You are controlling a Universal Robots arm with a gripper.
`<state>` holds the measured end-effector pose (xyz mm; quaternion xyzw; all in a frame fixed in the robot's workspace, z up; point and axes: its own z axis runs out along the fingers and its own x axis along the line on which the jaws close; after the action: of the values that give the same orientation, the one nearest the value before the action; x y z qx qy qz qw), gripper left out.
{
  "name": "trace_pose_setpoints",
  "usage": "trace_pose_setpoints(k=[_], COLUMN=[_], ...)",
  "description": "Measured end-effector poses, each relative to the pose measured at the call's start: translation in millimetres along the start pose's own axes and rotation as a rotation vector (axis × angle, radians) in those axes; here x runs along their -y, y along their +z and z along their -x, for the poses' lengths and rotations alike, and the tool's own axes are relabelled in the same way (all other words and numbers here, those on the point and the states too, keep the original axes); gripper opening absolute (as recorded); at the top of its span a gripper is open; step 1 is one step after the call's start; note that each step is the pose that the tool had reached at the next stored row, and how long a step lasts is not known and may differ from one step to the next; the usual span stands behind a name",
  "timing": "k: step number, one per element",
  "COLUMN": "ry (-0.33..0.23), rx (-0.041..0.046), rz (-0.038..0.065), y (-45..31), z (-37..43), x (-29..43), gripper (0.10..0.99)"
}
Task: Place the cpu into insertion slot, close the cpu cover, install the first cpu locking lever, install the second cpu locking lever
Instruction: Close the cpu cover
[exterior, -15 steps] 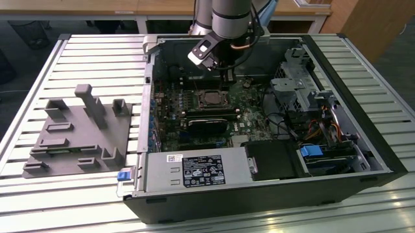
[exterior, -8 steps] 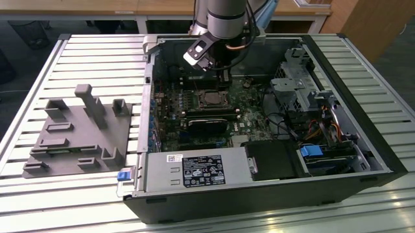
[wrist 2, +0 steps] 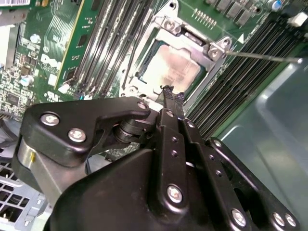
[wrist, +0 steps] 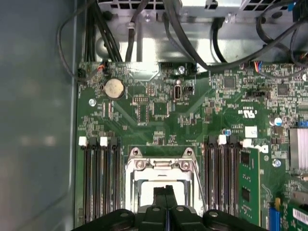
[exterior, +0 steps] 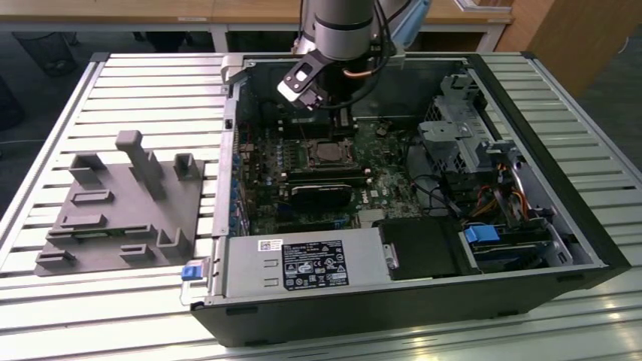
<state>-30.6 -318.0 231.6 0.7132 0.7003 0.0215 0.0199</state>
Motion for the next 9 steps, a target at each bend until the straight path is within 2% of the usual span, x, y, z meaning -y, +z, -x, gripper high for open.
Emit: trace_pose_setpoints(k=[9], ry=[0.0], rx=[0.0], rz=[0.0], y=[-0.3], z=[0.1], x=[6.0], gripper=[0.106])
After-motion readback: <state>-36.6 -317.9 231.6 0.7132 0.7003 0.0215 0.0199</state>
